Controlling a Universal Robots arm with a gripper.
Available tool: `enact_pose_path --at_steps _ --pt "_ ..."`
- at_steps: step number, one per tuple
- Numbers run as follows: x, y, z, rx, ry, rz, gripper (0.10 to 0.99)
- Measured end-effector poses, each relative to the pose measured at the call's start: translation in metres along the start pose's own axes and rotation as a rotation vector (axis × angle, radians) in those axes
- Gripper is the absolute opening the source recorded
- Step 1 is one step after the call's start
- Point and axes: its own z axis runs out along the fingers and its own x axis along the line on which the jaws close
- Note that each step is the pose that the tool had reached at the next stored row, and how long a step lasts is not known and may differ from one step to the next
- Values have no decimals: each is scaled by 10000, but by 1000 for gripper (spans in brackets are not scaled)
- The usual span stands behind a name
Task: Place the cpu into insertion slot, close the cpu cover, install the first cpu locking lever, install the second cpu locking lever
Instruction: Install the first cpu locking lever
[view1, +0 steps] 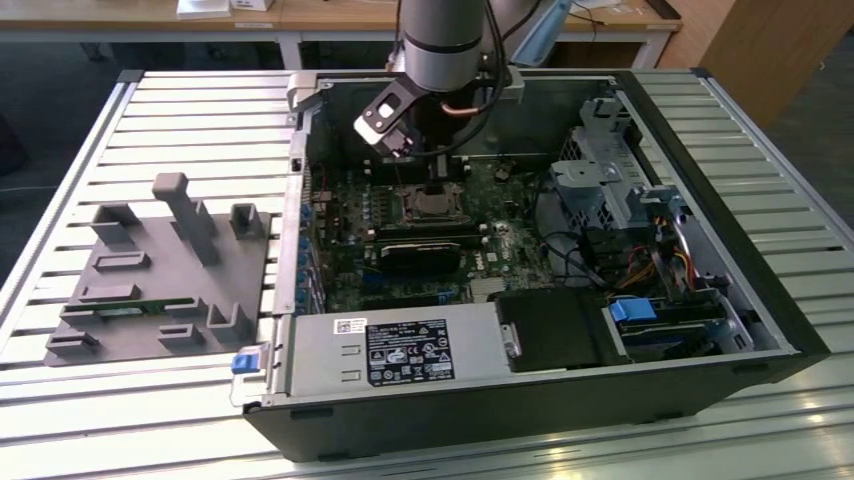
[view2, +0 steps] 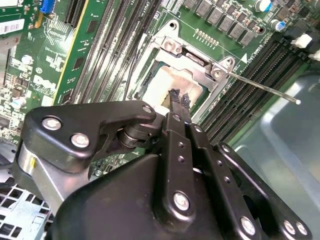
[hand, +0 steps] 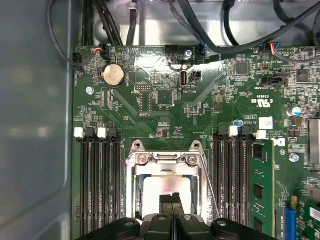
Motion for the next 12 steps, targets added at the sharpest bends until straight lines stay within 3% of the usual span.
enact_pose_path --at_steps 12 --pt "5 8 -261 -10 2 -1 106"
